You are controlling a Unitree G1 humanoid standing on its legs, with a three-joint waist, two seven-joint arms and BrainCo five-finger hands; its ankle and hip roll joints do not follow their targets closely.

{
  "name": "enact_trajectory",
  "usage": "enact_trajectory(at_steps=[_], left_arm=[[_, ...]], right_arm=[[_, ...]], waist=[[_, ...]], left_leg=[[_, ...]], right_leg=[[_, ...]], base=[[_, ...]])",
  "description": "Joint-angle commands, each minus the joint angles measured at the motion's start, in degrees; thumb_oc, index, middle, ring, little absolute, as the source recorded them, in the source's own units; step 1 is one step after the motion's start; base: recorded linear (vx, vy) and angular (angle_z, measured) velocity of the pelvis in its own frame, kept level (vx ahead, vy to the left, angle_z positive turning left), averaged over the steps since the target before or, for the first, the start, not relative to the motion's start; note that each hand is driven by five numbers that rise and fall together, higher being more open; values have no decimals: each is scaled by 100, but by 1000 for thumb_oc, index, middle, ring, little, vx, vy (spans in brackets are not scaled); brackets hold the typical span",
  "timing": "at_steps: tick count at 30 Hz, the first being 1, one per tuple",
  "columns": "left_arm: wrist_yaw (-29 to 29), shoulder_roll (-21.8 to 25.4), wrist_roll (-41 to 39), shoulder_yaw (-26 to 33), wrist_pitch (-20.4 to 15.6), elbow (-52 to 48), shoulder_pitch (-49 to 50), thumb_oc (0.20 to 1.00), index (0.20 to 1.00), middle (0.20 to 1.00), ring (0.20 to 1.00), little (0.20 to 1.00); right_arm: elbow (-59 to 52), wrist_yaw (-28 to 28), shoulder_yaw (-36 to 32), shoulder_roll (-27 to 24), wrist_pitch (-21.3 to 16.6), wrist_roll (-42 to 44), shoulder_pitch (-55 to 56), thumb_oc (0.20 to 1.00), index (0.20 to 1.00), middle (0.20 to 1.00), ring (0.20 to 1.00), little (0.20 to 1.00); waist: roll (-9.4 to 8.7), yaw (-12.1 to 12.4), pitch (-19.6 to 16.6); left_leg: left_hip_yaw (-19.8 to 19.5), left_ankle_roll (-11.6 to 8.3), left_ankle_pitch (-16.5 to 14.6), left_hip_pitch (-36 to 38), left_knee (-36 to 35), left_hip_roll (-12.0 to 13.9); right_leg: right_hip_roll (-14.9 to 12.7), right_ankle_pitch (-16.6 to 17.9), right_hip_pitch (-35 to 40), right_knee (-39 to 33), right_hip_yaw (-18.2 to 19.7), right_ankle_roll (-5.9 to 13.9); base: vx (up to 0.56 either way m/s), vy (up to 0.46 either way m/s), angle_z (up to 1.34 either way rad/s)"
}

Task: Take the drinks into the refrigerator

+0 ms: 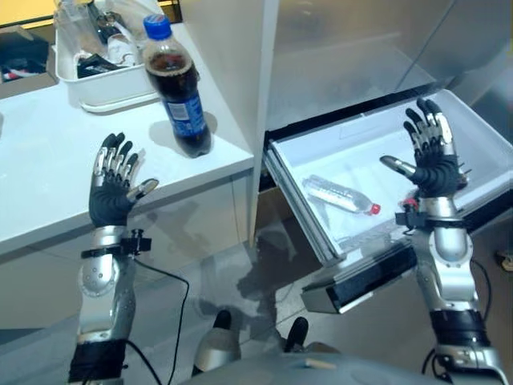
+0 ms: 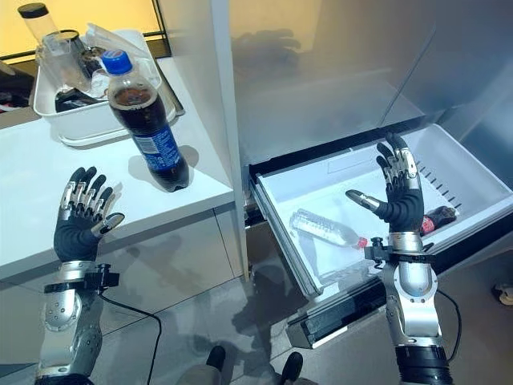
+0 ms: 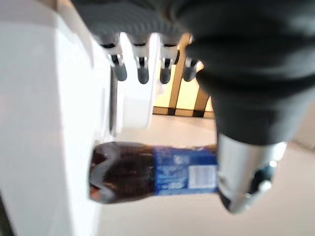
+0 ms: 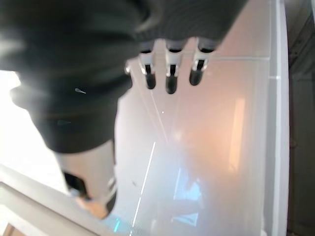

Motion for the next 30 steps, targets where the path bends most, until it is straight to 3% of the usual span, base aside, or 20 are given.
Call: enact_trajectory(at_steps=[1,13,30], left_arm=[[131,405,310,90,-182,312,-310,1000,1000,1000,1000,1000],[569,851,682,135,5,1377,-853,1000,1000,1000,1000,1000],[859,1100,900,106,182,2140,-1246,1000,1000,1000,1000,1000]], right_arm=[[-203,100,126,-252,-126,258,-369,1000,1000,1000,1000,1000],[-459,341,204,-293,-61,552,-350,1000,1000,1000,1000,1000],[-842,531,231,-283,-7,782,-216,1000,1000,1000,1000,1000]], waist=[[7,-38,-358],[16,-281,-421],[-17,-507,-443]], left_leg=[[115,347,-400,126,0,-113],[393,292,-467,291,-6,-56],[735,296,-563,471,-6,-26]], right_leg=[[-164,-699,100,937,301,181],[-20,-644,158,806,536,180],[111,-601,118,784,907,199]], base=[[6,10,-16],[6,-1,-16],[18,9,-13]])
